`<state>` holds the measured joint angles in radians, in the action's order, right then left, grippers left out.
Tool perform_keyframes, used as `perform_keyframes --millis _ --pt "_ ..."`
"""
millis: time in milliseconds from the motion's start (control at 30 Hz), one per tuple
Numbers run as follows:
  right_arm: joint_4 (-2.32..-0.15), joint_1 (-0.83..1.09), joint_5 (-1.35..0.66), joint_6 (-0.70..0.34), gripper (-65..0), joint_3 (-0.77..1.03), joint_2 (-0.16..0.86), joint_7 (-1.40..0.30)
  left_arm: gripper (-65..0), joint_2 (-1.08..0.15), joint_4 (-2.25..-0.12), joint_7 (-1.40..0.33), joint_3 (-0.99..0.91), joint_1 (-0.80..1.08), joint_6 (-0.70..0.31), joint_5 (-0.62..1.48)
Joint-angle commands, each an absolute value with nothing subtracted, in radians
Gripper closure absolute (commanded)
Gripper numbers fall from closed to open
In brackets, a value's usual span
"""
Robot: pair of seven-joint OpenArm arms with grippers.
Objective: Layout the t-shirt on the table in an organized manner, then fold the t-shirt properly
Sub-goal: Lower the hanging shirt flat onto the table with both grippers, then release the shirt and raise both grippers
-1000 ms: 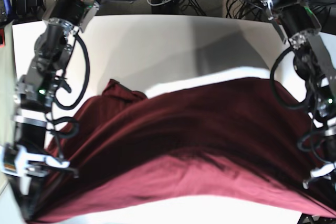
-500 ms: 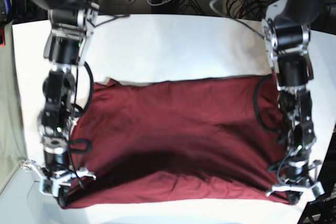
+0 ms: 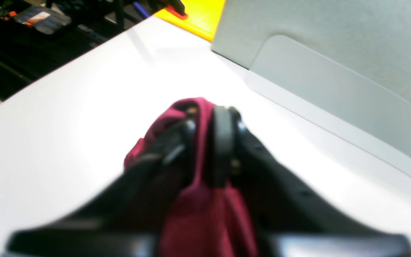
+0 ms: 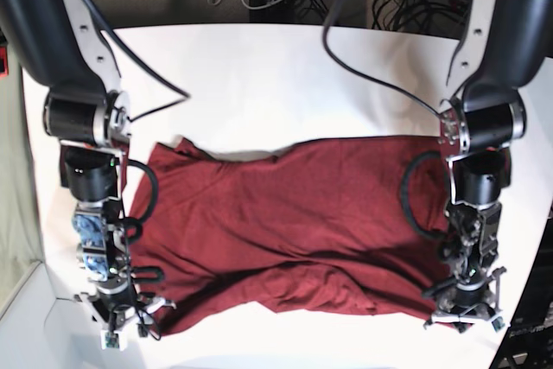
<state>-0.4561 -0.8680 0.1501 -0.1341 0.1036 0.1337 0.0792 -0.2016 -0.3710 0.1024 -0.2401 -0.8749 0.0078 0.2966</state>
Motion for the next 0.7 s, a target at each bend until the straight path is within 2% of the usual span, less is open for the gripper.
perform_keyframes --millis 0,67,200,300,400,667 --pt "-0.478 -0.905 0.147 -0.131 -30.4 0.097 0.147 0.108 -18.3 -0.209 -0.390 0.134 -0.239 -0.915 0.004 0.292" --pt "-0.484 -0.905 0.147 -0.131 -36.2 0.096 0.154 0.108 -26.1 -0.213 -0.390 0.134 -0.239 -0.903 0.001 0.292" --pt "-0.585 -0.835 0.147 -0.131 -37.7 0.096 0.186 0.105 -33.1 -0.219 -0.390 0.134 -0.239 -0.892 -0.004 0.292" --pt "-0.719 -0.734 0.147 -0.134 -37.7 0.096 0.200 0.099 -33.2 -0.222 -0.414 0.134 -0.239 -0.871 -0.004 0.297" --pt "-0.875 -0.602 0.147 -0.134 -37.7 0.097 0.216 0.097 -33.2 -0.234 -0.524 0.124 -0.246 -0.796 -0.001 0.298" --pt "-1.256 -0.242 0.145 -0.131 -37.7 0.102 0.191 0.097 -33.2 -0.237 -1.020 -0.067 -0.248 -0.512 0.004 0.298"
